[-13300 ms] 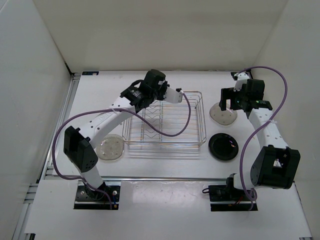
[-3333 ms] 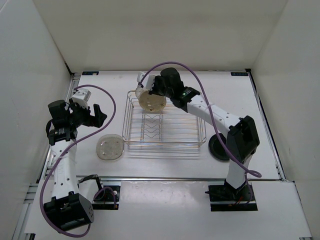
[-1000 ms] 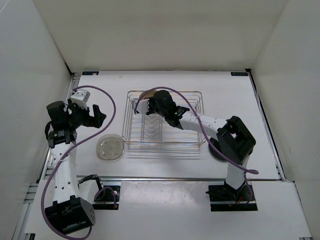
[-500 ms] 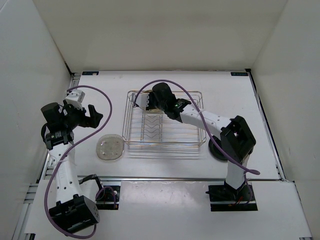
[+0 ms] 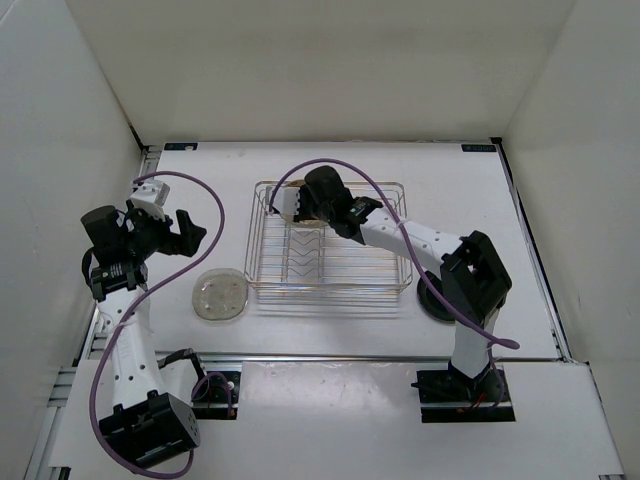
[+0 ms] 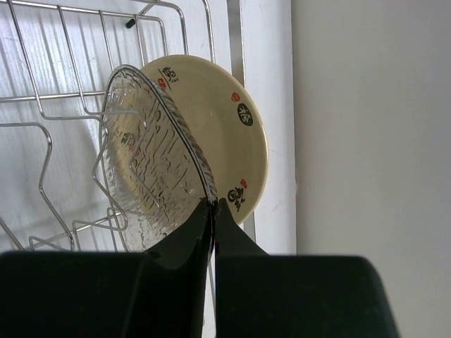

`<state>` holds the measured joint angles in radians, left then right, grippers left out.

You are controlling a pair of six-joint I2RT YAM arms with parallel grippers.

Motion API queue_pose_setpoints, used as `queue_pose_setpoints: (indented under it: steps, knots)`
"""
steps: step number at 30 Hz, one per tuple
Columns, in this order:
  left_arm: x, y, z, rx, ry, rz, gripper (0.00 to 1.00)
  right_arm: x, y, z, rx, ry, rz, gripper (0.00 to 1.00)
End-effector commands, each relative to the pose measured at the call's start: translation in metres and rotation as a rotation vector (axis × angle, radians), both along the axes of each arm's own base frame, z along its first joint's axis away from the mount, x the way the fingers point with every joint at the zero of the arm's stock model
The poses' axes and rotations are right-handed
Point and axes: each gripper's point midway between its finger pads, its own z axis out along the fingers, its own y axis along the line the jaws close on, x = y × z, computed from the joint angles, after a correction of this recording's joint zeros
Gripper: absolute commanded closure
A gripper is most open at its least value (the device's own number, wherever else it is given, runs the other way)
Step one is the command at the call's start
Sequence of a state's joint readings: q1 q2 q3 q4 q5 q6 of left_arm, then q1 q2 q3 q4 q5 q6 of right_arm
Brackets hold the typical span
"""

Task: Load the plates into the dish rack

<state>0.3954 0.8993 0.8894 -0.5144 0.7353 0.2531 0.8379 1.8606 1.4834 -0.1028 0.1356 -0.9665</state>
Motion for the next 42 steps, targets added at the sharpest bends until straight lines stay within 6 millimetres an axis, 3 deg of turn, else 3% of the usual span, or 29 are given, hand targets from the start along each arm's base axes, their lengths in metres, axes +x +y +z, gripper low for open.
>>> queue_pose_setpoints:
  steps: [1, 15, 28, 42]
  knots:
    - [-0.003, -0.005, 0.005, -0.006, -0.026, -0.024, 0.0, -0.005, 0.006, 0.005, 0.045, 0.059, -0.007, 1.0]
    - [-0.004, -0.006, 0.005, -0.01, -0.028, -0.032, 0.0, -0.005, 0.002, -0.008, 0.066, 0.142, -0.067, 1.0]
    - [-0.004, -0.004, 0.005, -0.018, -0.024, -0.02, 0.0, -0.004, 0.015, -0.029, 0.055, 0.227, -0.034, 1.0]
    - [-0.002, 0.0, 0.001, -0.025, -0.008, -0.011, 0.0, 0.009, 0.001, -0.039, 0.06, 0.27, -0.055, 0.93]
